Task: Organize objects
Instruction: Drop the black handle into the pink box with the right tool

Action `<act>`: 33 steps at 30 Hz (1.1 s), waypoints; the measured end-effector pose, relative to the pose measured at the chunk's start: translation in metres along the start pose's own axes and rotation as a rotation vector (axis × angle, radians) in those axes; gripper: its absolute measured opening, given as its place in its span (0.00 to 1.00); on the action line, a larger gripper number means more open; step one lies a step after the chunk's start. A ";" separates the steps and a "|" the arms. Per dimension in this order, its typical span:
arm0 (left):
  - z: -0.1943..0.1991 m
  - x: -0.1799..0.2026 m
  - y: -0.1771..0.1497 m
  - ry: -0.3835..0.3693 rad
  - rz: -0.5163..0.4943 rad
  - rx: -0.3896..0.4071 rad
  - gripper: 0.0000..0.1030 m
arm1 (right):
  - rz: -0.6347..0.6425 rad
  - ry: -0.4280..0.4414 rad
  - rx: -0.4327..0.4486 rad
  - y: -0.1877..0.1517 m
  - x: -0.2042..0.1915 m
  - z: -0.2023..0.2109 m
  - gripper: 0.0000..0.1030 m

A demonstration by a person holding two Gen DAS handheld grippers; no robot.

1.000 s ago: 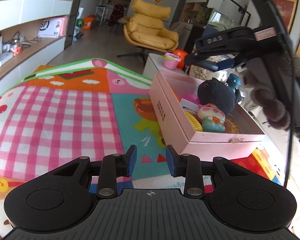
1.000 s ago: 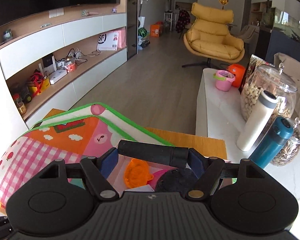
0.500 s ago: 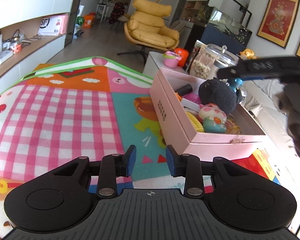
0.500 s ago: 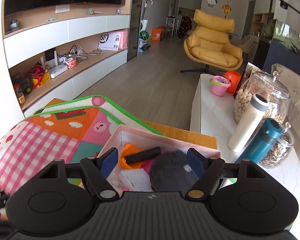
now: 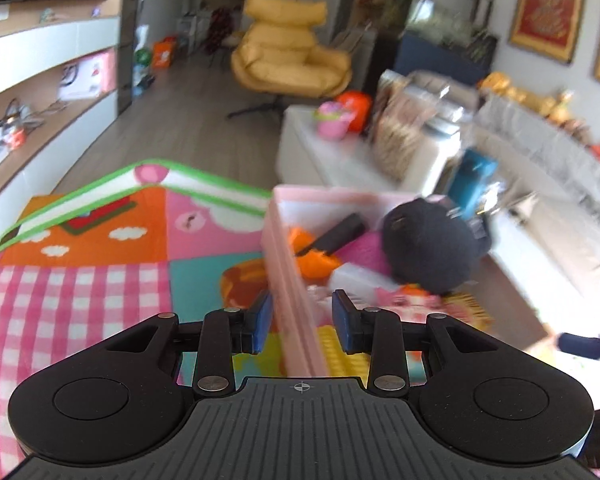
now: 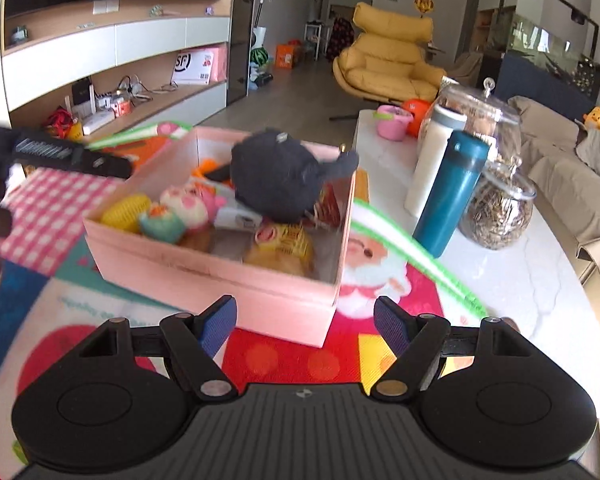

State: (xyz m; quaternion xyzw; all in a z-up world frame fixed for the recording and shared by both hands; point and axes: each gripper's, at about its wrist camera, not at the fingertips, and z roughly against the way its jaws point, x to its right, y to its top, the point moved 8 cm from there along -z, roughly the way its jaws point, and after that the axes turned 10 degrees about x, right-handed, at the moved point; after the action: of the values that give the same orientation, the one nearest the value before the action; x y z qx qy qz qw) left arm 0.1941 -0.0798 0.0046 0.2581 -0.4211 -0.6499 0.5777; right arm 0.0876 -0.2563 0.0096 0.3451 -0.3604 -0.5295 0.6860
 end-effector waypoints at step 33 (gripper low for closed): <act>0.118 -0.104 -0.043 0.196 0.045 0.215 0.98 | -0.010 0.102 0.023 0.009 -0.133 -0.023 1.00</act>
State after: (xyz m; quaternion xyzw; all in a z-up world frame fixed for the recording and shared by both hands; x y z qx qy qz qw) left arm 0.0951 0.0493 0.0134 0.3712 -0.4357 -0.5595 0.5995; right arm 0.0879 -0.1226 -0.0118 0.3814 -0.3293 -0.5104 0.6969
